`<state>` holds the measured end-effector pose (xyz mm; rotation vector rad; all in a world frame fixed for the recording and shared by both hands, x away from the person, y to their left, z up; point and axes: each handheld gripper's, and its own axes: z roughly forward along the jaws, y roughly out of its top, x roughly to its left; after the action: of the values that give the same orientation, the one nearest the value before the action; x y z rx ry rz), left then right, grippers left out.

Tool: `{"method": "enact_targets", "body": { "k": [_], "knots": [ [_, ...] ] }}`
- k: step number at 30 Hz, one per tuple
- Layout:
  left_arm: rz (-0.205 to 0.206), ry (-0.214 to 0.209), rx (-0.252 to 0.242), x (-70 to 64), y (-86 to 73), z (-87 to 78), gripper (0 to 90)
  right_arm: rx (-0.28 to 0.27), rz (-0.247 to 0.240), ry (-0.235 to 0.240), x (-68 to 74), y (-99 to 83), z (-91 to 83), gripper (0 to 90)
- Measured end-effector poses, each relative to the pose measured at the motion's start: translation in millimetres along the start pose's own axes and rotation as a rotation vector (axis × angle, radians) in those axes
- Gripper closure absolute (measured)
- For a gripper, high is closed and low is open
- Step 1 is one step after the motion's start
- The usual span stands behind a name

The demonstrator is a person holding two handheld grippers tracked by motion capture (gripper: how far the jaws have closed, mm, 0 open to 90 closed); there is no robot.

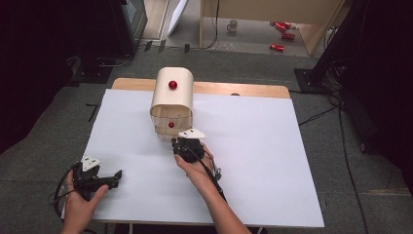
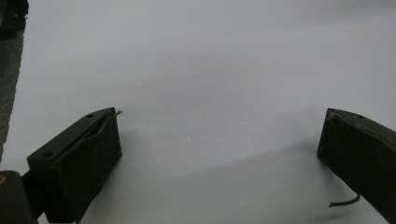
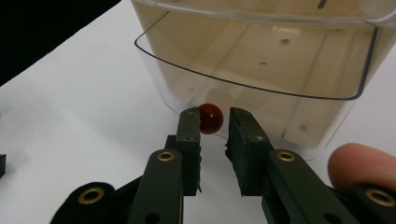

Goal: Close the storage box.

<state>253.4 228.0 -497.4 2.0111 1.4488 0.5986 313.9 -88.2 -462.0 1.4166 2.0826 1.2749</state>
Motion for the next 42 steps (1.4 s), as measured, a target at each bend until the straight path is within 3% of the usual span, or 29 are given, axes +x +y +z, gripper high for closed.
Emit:
{"method": "enact_targets", "body": {
  "k": [11,14,17,20,24,27,33,42],
  "knots": [
    [0.0,0.0,0.001,0.1,0.0,0.0,0.0,0.002,0.003,-0.009,-3.6,5.8,4.8,74.7],
    [0.0,0.0,0.0,0.0,0.0,0.0,0.0,-0.003,-0.008,0.0,-4.1,5.1,3.9,69.3],
    [0.001,0.0,0.001,0.1,0.0,0.0,0.0,-0.001,-0.01,0.03,-5.8,4.8,0.7,56.1],
    [0.001,0.0,0.001,0.0,0.0,0.0,0.0,0.002,-0.031,0.031,-9.3,4.5,-5.5,42.1],
    [-0.001,0.0,0.0,-0.1,0.0,0.0,0.0,0.014,-0.075,0.023,-16.3,3.8,-17.9,12.9],
    [-0.002,0.001,-0.002,-0.2,0.0,0.2,0.0,0.023,-0.085,0.012,-23.7,2.6,-27.2,3.6],
    [-0.002,0.0,-0.001,-0.1,0.0,0.2,0.0,0.008,-0.075,-0.04,-46.3,-0.9,-50.9,3.0],
    [-0.001,0.001,0.0,-0.1,0.0,0.1,0.0,0.001,-0.049,-0.081,-79.3,-10.8,-80.5,2.1]
  ]
}}
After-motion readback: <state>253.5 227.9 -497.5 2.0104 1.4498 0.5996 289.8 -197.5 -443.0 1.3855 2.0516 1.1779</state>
